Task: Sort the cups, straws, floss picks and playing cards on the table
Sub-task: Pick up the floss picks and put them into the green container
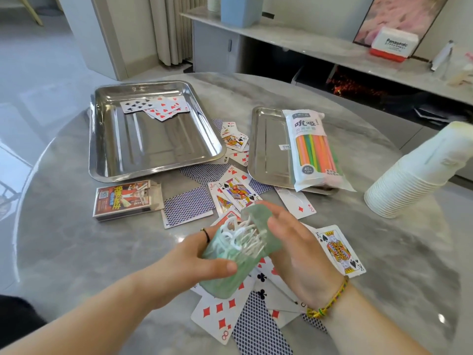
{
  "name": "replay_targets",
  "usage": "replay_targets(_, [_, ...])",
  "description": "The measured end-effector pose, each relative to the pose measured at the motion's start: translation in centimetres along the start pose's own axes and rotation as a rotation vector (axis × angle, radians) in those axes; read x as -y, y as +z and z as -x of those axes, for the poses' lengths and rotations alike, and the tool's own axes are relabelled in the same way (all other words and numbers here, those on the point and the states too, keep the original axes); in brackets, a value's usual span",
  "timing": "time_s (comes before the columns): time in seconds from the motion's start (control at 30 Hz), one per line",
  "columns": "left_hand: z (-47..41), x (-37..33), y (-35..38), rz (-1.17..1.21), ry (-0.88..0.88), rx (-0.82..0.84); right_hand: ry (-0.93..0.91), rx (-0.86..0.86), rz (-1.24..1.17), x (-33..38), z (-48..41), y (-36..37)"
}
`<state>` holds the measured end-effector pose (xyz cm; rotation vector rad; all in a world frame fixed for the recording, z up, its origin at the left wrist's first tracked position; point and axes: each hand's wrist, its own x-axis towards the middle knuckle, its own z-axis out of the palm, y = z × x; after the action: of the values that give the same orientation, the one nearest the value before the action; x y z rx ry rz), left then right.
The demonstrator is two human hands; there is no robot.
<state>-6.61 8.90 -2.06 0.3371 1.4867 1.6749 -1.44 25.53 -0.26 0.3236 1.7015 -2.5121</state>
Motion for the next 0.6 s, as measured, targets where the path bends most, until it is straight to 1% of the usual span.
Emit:
replay_targets(0.1, [0.0,0.2,-0.5,-0.028,-0.016,-0.015,-0.054,0.074,0.203,-0.5,-0.1,0.5])
replay_targets(0.27, [0.0,0.5,-0.8,-0.097,-0.002,-0.07,-0.089,0.144,0.393,-1.3,-0.3,0.6])
replay_targets(0.37, [0.0,0.5,-0.6,-0.155,0.04,-0.102,-0.092,0.165,0.498,-1.7,-0.2,0.5])
replay_targets(0.5, [0.0,0.3,-0.2,-0.363,0.128,-0.188,-0.048,0.136,0.535,-2.4,-0.4,1.0])
replay_targets(0.6, [0.3,0.5,-0.1,-0.617,0.172,-0.289,0.004,0.121,0.539,-2.7,-0.5,1.6])
